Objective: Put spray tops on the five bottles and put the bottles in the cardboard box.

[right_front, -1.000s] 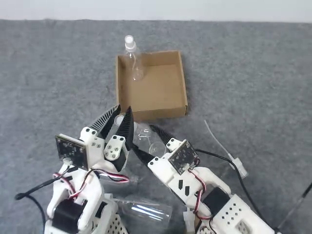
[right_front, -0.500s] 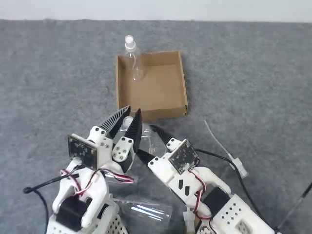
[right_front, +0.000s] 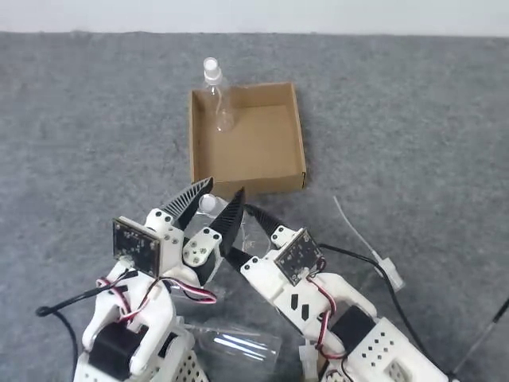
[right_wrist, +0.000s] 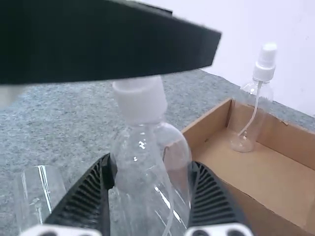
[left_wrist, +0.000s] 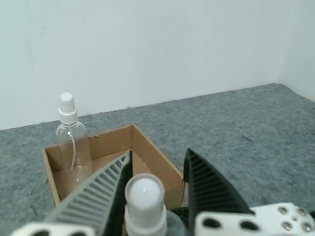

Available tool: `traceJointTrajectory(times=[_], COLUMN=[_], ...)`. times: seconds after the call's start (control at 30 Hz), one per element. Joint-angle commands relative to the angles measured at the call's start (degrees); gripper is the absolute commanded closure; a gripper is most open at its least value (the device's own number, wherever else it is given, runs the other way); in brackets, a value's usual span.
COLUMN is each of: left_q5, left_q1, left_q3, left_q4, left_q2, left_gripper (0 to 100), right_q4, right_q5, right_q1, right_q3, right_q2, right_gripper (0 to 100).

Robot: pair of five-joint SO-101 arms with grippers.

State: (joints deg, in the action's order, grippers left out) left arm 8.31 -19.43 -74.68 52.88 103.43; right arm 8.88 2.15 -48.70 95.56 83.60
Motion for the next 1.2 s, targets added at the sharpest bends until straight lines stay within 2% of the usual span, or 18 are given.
traceJointTrajectory(times=[0.0,0.17,0.33,0.67,0.93,1.17], left_q5=[-0.4,-0.5,-0.4,-0.4,3.5,3.8], left_q1=[-0.3,-0.3,-0.3,-0.2,7.4,14.3], left_q3=[3.5,5.4,5.8,9.7,9.8,11.0], left_q4=[0.1,0.4,1.3,4.7,4.0,4.4], left_q2=[1.3,1.3,1.3,1.3,1.3,1.3], left_gripper=[84,83,77,77,77,77], right_q4=[0.2,0.2,0.2,0.2,0.2,0.2], right_q5=[0.0,0.0,0.0,0.0,0.0,0.0], right_q1=[0.0,0.0,0.0,2.7,3.1,3.1], right_q3=[0.6,0.7,1.0,1.0,1.0,1.1], right_q2=[1.9,1.9,1.9,1.9,1.8,1.9], right_gripper=[99.1,99.1,99.1,99.1,99.1,99.1])
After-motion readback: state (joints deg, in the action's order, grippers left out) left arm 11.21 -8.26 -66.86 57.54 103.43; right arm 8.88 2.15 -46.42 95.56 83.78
